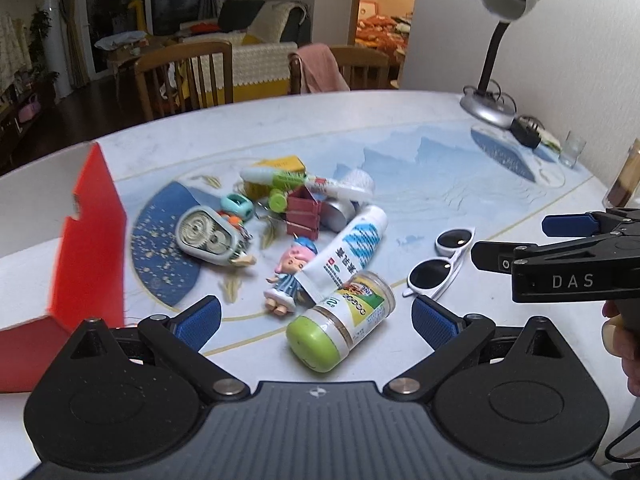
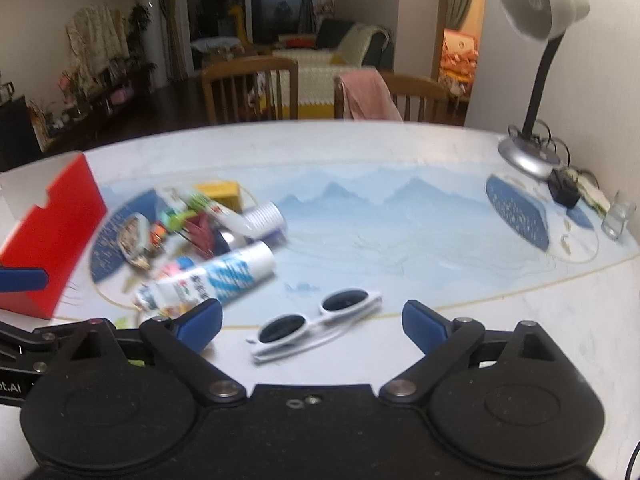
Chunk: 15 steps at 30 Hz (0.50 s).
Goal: Organize rigid objects
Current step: 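Move the right tool toward the white sunglasses while the left tool approaches the green-capped jar, then grasp the white sunglasses with the right tool while the left tool grasps the green-capped jar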
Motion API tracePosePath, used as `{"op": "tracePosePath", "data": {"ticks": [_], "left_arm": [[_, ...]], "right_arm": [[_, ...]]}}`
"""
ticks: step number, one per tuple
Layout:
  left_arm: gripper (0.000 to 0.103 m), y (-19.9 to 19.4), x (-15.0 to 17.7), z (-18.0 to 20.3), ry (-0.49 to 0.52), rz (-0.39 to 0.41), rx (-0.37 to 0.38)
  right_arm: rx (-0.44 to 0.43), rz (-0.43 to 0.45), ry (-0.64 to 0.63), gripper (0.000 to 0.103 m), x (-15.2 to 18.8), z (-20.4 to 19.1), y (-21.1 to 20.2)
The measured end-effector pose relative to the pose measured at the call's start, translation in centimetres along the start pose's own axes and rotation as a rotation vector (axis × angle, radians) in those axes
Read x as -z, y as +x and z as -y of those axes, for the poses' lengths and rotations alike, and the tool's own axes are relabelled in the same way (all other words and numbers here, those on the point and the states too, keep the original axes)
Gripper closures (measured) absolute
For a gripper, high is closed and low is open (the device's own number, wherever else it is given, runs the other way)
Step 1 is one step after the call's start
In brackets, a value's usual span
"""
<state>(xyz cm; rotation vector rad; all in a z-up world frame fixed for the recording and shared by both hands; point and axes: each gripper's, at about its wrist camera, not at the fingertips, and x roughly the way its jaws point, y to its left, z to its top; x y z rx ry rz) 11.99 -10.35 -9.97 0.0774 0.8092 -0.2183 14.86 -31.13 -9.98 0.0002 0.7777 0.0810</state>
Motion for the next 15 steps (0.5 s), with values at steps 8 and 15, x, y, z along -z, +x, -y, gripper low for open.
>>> {"op": "tracePosePath", "data": {"ticks": [8, 15], "left_arm": [[0.001, 3.5, 0.2, 1.3, 0.059, -0.063, -0.018], [0.001, 5.2, 0.3, 2.0, 0.091, -0.091, -0.027]], "right_arm": [[0.023, -0.083, 0.027, 0.011, 0.1, 1.5, 4.4], [0.000, -0.182, 0.150, 0.025, -0.2, 3.0, 8.0]]}}
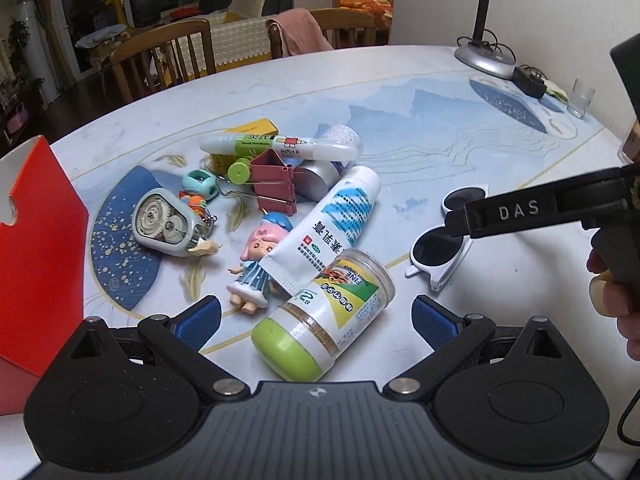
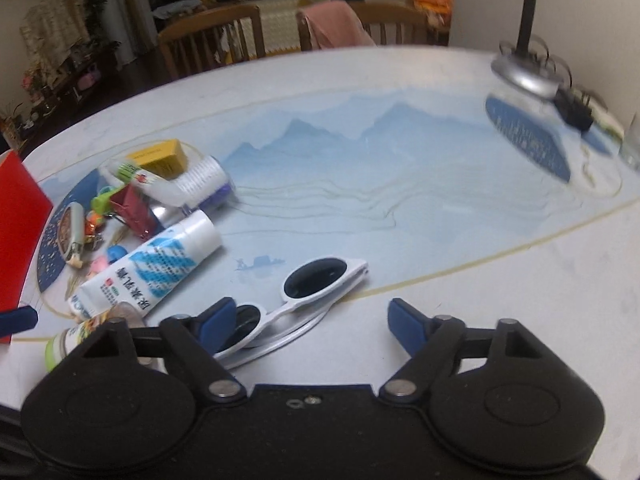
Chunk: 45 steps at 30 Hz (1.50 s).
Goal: Organize rigid objects
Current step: 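Grasp the white sunglasses with the right tool while the left tool grasps the green-capped jar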
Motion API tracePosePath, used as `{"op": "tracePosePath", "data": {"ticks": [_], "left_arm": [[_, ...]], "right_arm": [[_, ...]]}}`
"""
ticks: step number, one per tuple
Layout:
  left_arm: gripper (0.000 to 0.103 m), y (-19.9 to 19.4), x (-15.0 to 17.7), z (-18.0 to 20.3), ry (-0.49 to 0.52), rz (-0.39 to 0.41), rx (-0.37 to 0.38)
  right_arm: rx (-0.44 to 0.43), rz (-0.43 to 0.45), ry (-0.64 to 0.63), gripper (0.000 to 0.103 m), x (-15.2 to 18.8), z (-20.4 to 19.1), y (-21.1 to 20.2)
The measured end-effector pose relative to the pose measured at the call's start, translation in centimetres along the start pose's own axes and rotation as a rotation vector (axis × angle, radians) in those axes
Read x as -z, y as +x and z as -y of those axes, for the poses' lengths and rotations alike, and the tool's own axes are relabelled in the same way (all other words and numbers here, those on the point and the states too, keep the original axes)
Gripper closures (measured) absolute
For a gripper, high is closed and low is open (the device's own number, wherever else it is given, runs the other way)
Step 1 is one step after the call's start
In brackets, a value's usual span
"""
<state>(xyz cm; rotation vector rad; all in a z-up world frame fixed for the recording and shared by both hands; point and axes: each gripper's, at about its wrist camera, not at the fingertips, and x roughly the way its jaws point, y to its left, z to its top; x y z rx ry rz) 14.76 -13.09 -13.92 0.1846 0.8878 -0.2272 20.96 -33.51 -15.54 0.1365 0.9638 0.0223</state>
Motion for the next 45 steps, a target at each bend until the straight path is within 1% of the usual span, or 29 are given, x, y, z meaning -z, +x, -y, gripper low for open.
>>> {"op": "tracePosePath", "data": {"ticks": [3, 7, 10, 11, 12, 13, 14, 15, 16, 17, 19, 21, 22, 25, 26, 27, 31, 35, 39, 45], "left_arm": [[0.001, 0.6, 0.0, -0.1, 0.001, -0.009, -0.005], [0.002, 1.3, 0.0, -0.2, -0.004, -0.019, -0.006], [0.002, 1.6, 0.0, -0.3, -0.009, -0.022, -0.003], [0.002, 1.6, 0.0, -0.3, -0.010, -0.021, 0.002], [0.002, 1.6, 0.0, -0.2, -0.010, -0.019, 0.008], [0.002, 1.6, 0.0, -0.2, -0.008, -0.018, 0.013], [0.003, 1.6, 0.0, -0.1, -0.006, -0.018, 0.015], [0.008, 1.7, 0.0, 0.0, -0.004, -0.021, 0.021], [0.009, 1.7, 0.1, 0.0, -0.003, -0.026, 0.025], [0.012, 1.7, 0.1, 0.1, -0.003, -0.029, 0.026], [0.014, 1.7, 0.2, 0.1, -0.001, -0.029, 0.028], [0.020, 1.6, 0.2, 0.2, 0.001, -0.030, 0.029], [0.021, 1.6, 0.2, 0.2, 0.004, -0.030, 0.024], [0.030, 1.6, 0.3, 0.3, 0.009, -0.036, 0.022], [0.034, 1.5, 0.3, 0.3, 0.009, -0.039, 0.022], [0.035, 1.5, 0.4, 0.3, 0.010, -0.042, 0.021], [0.039, 1.3, 0.5, 0.7, 0.029, -0.046, 0.000], [0.043, 1.0, 0.6, 0.8, 0.029, -0.046, -0.006], [0.048, 0.4, 0.7, 0.8, 0.017, -0.043, -0.004], [0.052, -1.0, 0.7, 0.6, -0.002, -0.021, -0.010]], "right_arm": [[-0.004, -0.031, 0.042, 0.027, -0.1, 0.5, 0.9], [-0.030, -0.058, 0.077, 0.031, -0.4, 0.6, 1.5], [-0.036, -0.063, 0.082, 0.037, -0.6, 0.3, 1.7], [-0.038, -0.062, 0.084, 0.040, -0.6, 0.3, 1.7], [-0.039, -0.062, 0.087, 0.045, -0.7, 0.2, 1.7], [-0.041, -0.062, 0.090, 0.048, -0.8, 0.2, 1.7], [-0.047, -0.064, 0.093, 0.051, -0.9, 0.2, 1.7], [-0.050, -0.066, 0.092, 0.054, -0.9, 0.1, 1.8], [-0.055, -0.068, 0.090, 0.056, -1.0, 0.0, 1.8], [-0.064, -0.069, 0.089, 0.059, -1.0, 0.0, 1.8], [-0.082, -0.072, 0.091, 0.063, -1.0, 0.0, 1.7], [-0.102, -0.073, 0.088, 0.069, -0.9, 0.0, 1.6], [-0.116, -0.075, 0.087, 0.071, -0.9, -0.1, 1.6], [-0.136, -0.074, 0.077, 0.077, -1.0, -0.3, 1.6], [-0.146, -0.071, 0.075, 0.085, -1.0, -0.3, 1.5], [-0.160, -0.070, 0.077, 0.088, -1.1, -0.3, 1.5], [-0.166, -0.069, 0.075, 0.089, -1.3, -0.2, 1.5], [-0.168, -0.054, 0.069, 0.097, -1.4, -0.1, 1.1], [-0.171, -0.045, 0.062, 0.097, -1.4, 0.1, 0.4], [-0.212, -0.026, 0.080, 0.097, -1.3, 0.8, -1.3]]}}
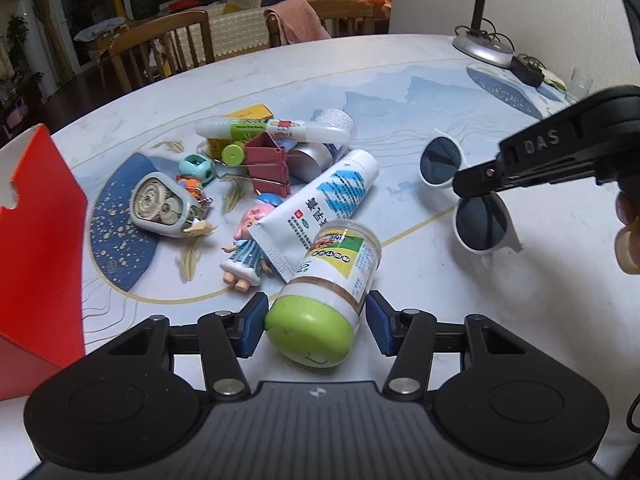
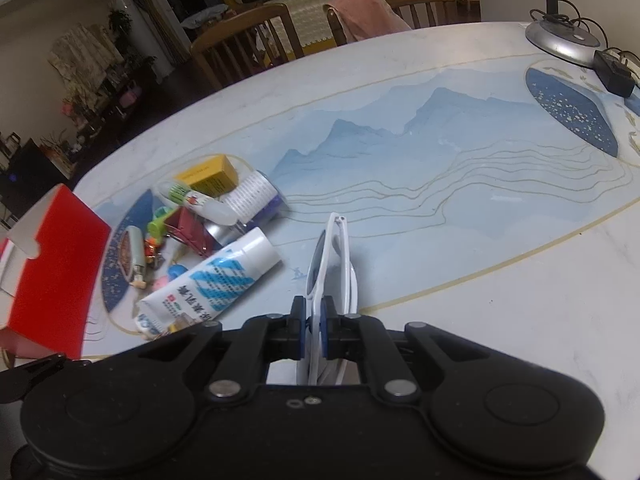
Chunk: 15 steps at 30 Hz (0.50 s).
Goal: Organize rigid objects
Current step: 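Grasp the white sunglasses with the right tool while the left tool grasps the green-capped jar, then carry the sunglasses and jar into the red box with both tools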
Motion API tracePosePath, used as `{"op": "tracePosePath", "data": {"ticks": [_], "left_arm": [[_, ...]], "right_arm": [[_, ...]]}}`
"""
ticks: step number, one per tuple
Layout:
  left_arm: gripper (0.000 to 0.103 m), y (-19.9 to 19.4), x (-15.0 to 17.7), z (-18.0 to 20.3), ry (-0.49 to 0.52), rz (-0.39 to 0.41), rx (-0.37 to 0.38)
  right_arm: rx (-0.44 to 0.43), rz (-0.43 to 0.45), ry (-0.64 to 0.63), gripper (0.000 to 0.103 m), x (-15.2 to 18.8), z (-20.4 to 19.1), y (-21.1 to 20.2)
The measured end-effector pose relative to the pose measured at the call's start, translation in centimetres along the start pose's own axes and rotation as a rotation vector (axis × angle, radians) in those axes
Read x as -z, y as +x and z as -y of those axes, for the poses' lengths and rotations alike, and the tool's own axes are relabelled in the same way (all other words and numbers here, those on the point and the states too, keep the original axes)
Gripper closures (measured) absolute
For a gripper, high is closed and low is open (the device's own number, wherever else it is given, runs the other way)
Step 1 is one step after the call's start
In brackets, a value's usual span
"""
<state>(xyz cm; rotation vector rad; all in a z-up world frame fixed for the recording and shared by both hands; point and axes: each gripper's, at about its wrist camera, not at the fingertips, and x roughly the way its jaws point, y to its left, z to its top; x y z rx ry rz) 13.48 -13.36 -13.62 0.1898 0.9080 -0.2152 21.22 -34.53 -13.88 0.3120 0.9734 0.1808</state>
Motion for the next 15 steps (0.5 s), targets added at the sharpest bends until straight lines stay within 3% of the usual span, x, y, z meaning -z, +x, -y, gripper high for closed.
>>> {"op": "tracePosePath", "data": {"ticks": [15], "left_arm": [[0.057, -4.7, -0.3, -2.1, -0.119, 0.100, -0.033]], "right_arm": [[-0.086, 0.026, -0.059, 0.097, 0.6, -2.1, -3.7]]}}
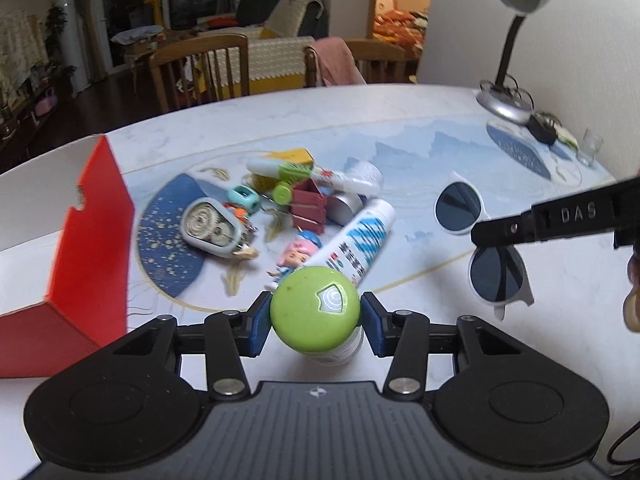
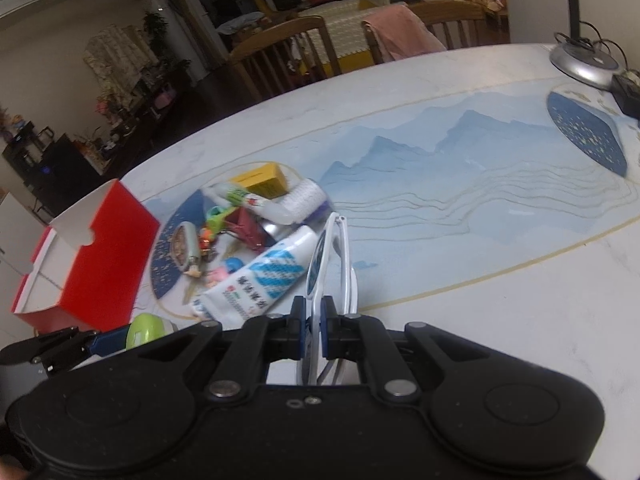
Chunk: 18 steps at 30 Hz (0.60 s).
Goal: Organize rigid objects
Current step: 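Carry the sunglasses and jar into the red box with both tools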
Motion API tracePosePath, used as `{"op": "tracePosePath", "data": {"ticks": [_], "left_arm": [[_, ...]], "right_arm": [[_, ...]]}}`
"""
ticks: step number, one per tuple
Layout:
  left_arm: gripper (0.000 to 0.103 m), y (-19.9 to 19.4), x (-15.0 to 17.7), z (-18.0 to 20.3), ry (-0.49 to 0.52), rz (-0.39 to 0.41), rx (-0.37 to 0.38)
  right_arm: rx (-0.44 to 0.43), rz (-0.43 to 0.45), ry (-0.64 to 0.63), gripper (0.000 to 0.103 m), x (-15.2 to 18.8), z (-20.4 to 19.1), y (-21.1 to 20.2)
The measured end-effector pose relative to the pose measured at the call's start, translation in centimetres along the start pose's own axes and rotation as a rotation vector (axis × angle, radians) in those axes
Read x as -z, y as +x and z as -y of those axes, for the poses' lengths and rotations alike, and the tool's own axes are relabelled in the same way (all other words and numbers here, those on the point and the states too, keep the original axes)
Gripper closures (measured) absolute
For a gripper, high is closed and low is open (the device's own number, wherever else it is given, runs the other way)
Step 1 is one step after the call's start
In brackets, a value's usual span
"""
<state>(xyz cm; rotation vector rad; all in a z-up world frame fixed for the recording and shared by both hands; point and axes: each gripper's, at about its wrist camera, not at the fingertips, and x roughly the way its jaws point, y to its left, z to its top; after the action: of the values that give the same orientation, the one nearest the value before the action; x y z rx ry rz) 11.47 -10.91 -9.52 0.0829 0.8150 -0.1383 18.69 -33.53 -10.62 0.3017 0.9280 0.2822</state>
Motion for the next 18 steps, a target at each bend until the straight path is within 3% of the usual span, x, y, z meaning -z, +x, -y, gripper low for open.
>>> {"op": "tracePosePath", "data": {"ticks": [9, 18], "left_arm": [[0.057, -4.4, -1.3, -3.4, -0.050, 0.076, 0.020], [0.057, -7.8, -2.8, -9.6, -0.075, 0.105, -0.007]], "right_arm": [[-0.031, 0.017, -0.104, 0.097, -0.3, -4.5, -1.5], [-0.037, 0.034, -0.191, 0.097, -0.4, -11.8, -1.5]]}}
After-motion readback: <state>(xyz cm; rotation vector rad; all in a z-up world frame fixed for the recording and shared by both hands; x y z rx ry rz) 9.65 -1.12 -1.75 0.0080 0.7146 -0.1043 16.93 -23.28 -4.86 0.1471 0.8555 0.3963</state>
